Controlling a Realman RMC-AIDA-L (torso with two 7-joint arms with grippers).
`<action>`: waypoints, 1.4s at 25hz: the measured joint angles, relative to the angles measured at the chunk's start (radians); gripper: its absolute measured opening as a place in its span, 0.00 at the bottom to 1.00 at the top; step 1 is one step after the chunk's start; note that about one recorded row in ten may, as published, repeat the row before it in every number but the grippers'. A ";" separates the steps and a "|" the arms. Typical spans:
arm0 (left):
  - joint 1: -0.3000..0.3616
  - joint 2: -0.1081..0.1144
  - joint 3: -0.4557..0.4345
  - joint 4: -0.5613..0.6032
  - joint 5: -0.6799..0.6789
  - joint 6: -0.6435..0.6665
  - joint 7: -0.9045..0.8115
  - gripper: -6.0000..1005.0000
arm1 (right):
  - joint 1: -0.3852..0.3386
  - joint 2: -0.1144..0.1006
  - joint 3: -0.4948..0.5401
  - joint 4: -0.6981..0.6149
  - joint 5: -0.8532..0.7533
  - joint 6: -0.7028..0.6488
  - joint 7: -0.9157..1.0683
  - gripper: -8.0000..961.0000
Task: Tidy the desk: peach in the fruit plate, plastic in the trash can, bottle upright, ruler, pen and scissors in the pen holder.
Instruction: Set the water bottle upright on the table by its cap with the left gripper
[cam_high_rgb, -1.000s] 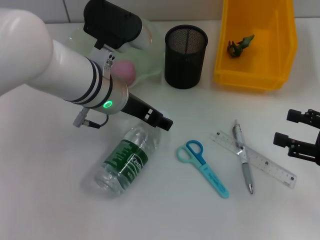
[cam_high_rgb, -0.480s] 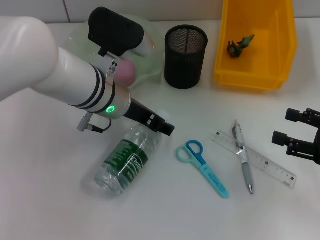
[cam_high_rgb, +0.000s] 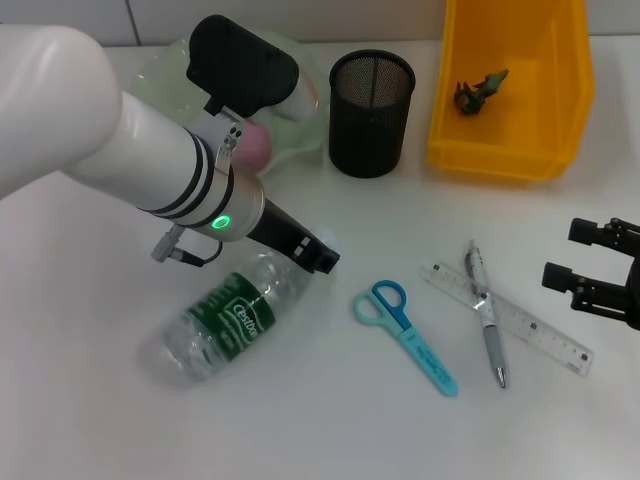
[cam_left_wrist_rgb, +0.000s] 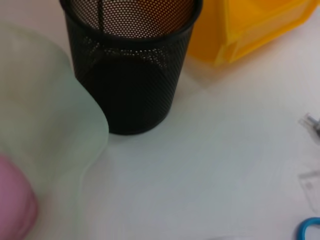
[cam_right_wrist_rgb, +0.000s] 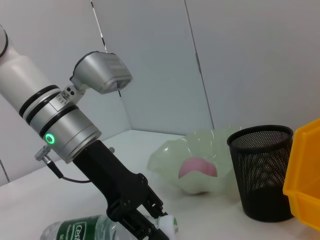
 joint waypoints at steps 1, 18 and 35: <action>0.000 0.000 0.000 0.006 0.005 0.010 0.013 0.56 | 0.002 0.000 0.000 0.004 0.000 0.000 0.000 0.81; 0.383 0.011 -0.348 0.460 -0.269 0.154 0.582 0.43 | 0.009 0.000 0.000 0.004 0.001 -0.005 0.016 0.81; 0.450 0.013 -0.523 0.324 -0.506 0.194 0.823 0.43 | 0.033 0.000 -0.009 -0.004 0.000 -0.012 0.052 0.81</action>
